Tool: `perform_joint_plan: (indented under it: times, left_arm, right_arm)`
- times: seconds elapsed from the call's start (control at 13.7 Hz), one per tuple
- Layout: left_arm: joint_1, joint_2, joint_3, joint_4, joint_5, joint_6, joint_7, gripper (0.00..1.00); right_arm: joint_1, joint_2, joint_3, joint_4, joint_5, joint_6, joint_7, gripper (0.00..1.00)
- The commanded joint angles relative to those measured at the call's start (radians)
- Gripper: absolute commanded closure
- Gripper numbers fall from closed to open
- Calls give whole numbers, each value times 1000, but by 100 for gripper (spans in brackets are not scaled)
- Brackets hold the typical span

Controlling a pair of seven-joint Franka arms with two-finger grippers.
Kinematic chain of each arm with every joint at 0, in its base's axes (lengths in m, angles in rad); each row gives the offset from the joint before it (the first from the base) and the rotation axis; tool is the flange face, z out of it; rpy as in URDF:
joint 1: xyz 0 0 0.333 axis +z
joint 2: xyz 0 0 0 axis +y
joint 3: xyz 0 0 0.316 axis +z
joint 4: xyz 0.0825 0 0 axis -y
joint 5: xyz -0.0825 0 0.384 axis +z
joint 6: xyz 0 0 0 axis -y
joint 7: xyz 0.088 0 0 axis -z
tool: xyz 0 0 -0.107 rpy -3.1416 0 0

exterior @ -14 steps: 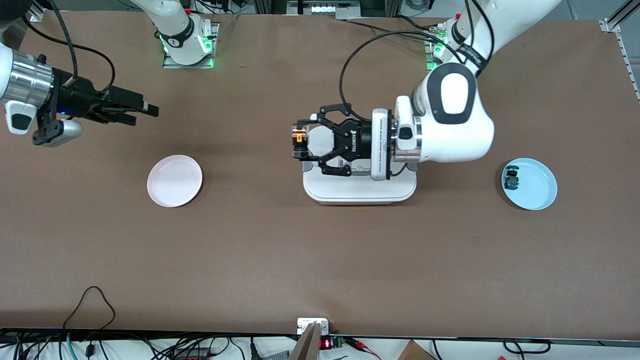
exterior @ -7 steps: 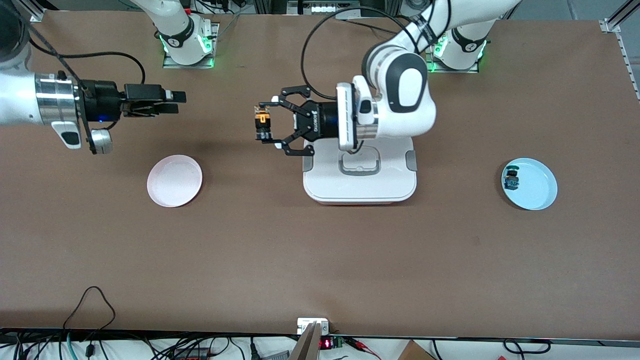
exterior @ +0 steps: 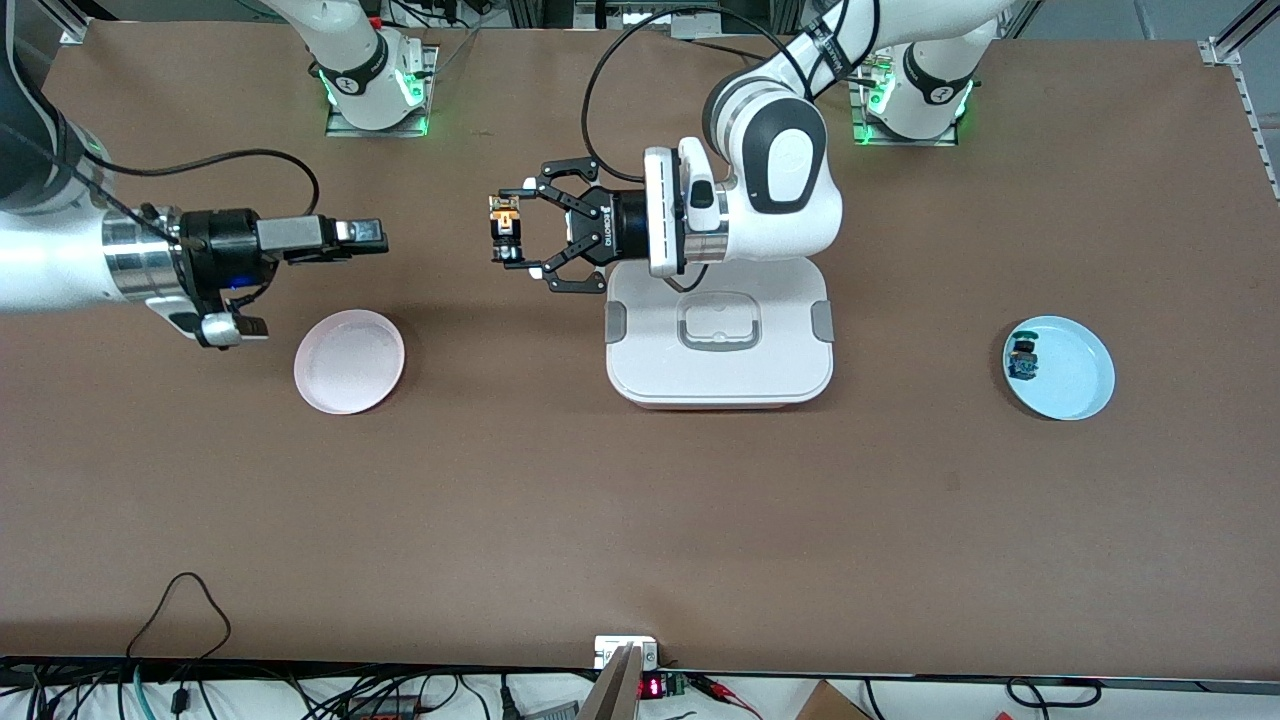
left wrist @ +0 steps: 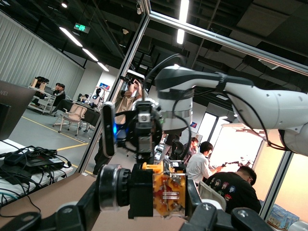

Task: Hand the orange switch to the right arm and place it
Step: 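Hold the switch out with the left gripper while the right gripper approaches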

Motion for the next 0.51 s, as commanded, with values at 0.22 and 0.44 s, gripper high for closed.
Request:
perform_joint_plan:
  times: [0.22, 0.44]
  left_arm:
    - [-17, 1, 3, 3, -52, 5, 47, 77]
    - [-9, 11, 3, -2, -49, 5, 51, 77]
  right_arm:
    - [59, 52, 6, 9, 126, 44, 8, 0]
    - [109, 52, 7, 9, 156, 71, 9, 0]
